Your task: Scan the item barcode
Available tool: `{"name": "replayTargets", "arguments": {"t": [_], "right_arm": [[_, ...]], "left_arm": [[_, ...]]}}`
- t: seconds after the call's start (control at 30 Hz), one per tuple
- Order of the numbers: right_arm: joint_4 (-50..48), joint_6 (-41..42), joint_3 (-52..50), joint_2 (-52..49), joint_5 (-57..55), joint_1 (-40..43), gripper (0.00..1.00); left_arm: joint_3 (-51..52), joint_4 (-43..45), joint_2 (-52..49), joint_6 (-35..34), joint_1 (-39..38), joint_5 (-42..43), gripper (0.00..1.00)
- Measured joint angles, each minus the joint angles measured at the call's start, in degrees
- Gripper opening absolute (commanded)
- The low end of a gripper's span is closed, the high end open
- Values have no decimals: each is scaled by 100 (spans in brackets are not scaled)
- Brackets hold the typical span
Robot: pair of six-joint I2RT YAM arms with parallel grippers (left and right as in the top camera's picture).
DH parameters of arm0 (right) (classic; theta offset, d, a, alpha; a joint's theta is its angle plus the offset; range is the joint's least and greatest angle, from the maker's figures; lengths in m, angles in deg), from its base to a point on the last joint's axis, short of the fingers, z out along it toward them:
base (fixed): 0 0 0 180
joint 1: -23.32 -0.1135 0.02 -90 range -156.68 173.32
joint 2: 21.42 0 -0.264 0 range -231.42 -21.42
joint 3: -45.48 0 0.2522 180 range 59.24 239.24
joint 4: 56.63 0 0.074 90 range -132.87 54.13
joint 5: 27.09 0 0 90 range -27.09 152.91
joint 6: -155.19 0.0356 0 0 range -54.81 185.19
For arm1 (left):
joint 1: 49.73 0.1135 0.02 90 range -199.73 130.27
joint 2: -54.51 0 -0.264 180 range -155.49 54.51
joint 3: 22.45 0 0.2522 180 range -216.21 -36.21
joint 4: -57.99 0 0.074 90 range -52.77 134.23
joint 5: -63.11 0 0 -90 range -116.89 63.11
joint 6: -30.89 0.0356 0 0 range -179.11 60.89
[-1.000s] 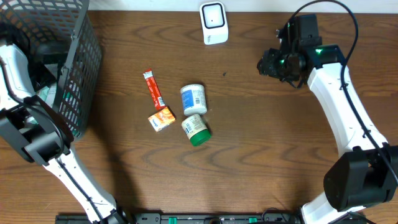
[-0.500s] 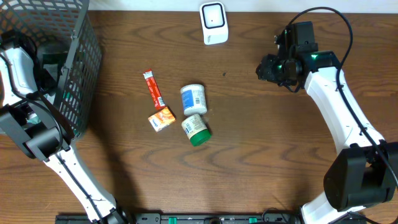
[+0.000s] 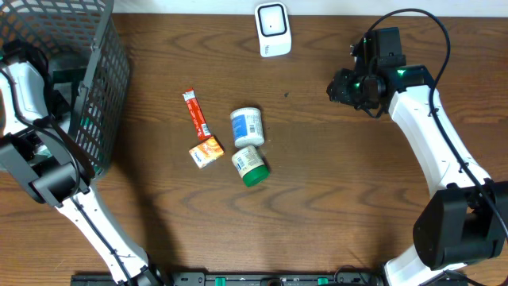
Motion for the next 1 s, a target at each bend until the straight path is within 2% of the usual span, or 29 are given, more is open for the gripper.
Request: {"name": "replayTargets", "arguments": {"t": [0.13, 0.23, 0.53, 0.73, 1.0], "right_arm": [[-7, 0, 0, 0, 13, 0, 48], [-7, 0, 0, 0, 50, 0, 48], [-17, 0, 0, 0, 122, 2, 49], [-24, 0, 0, 2, 330, 227, 53], [245, -11, 0, 345, 1123, 1650, 56]], "left_arm": [[9, 9, 282, -175, 28, 122, 7], [15, 103, 916, -409, 37, 212, 7], [-136, 763, 4251, -820, -282, 769, 7], [-188, 592, 5401, -885, -1390, 1834, 7], [-4, 79, 5093, -905, -3508, 2441, 7]]}}
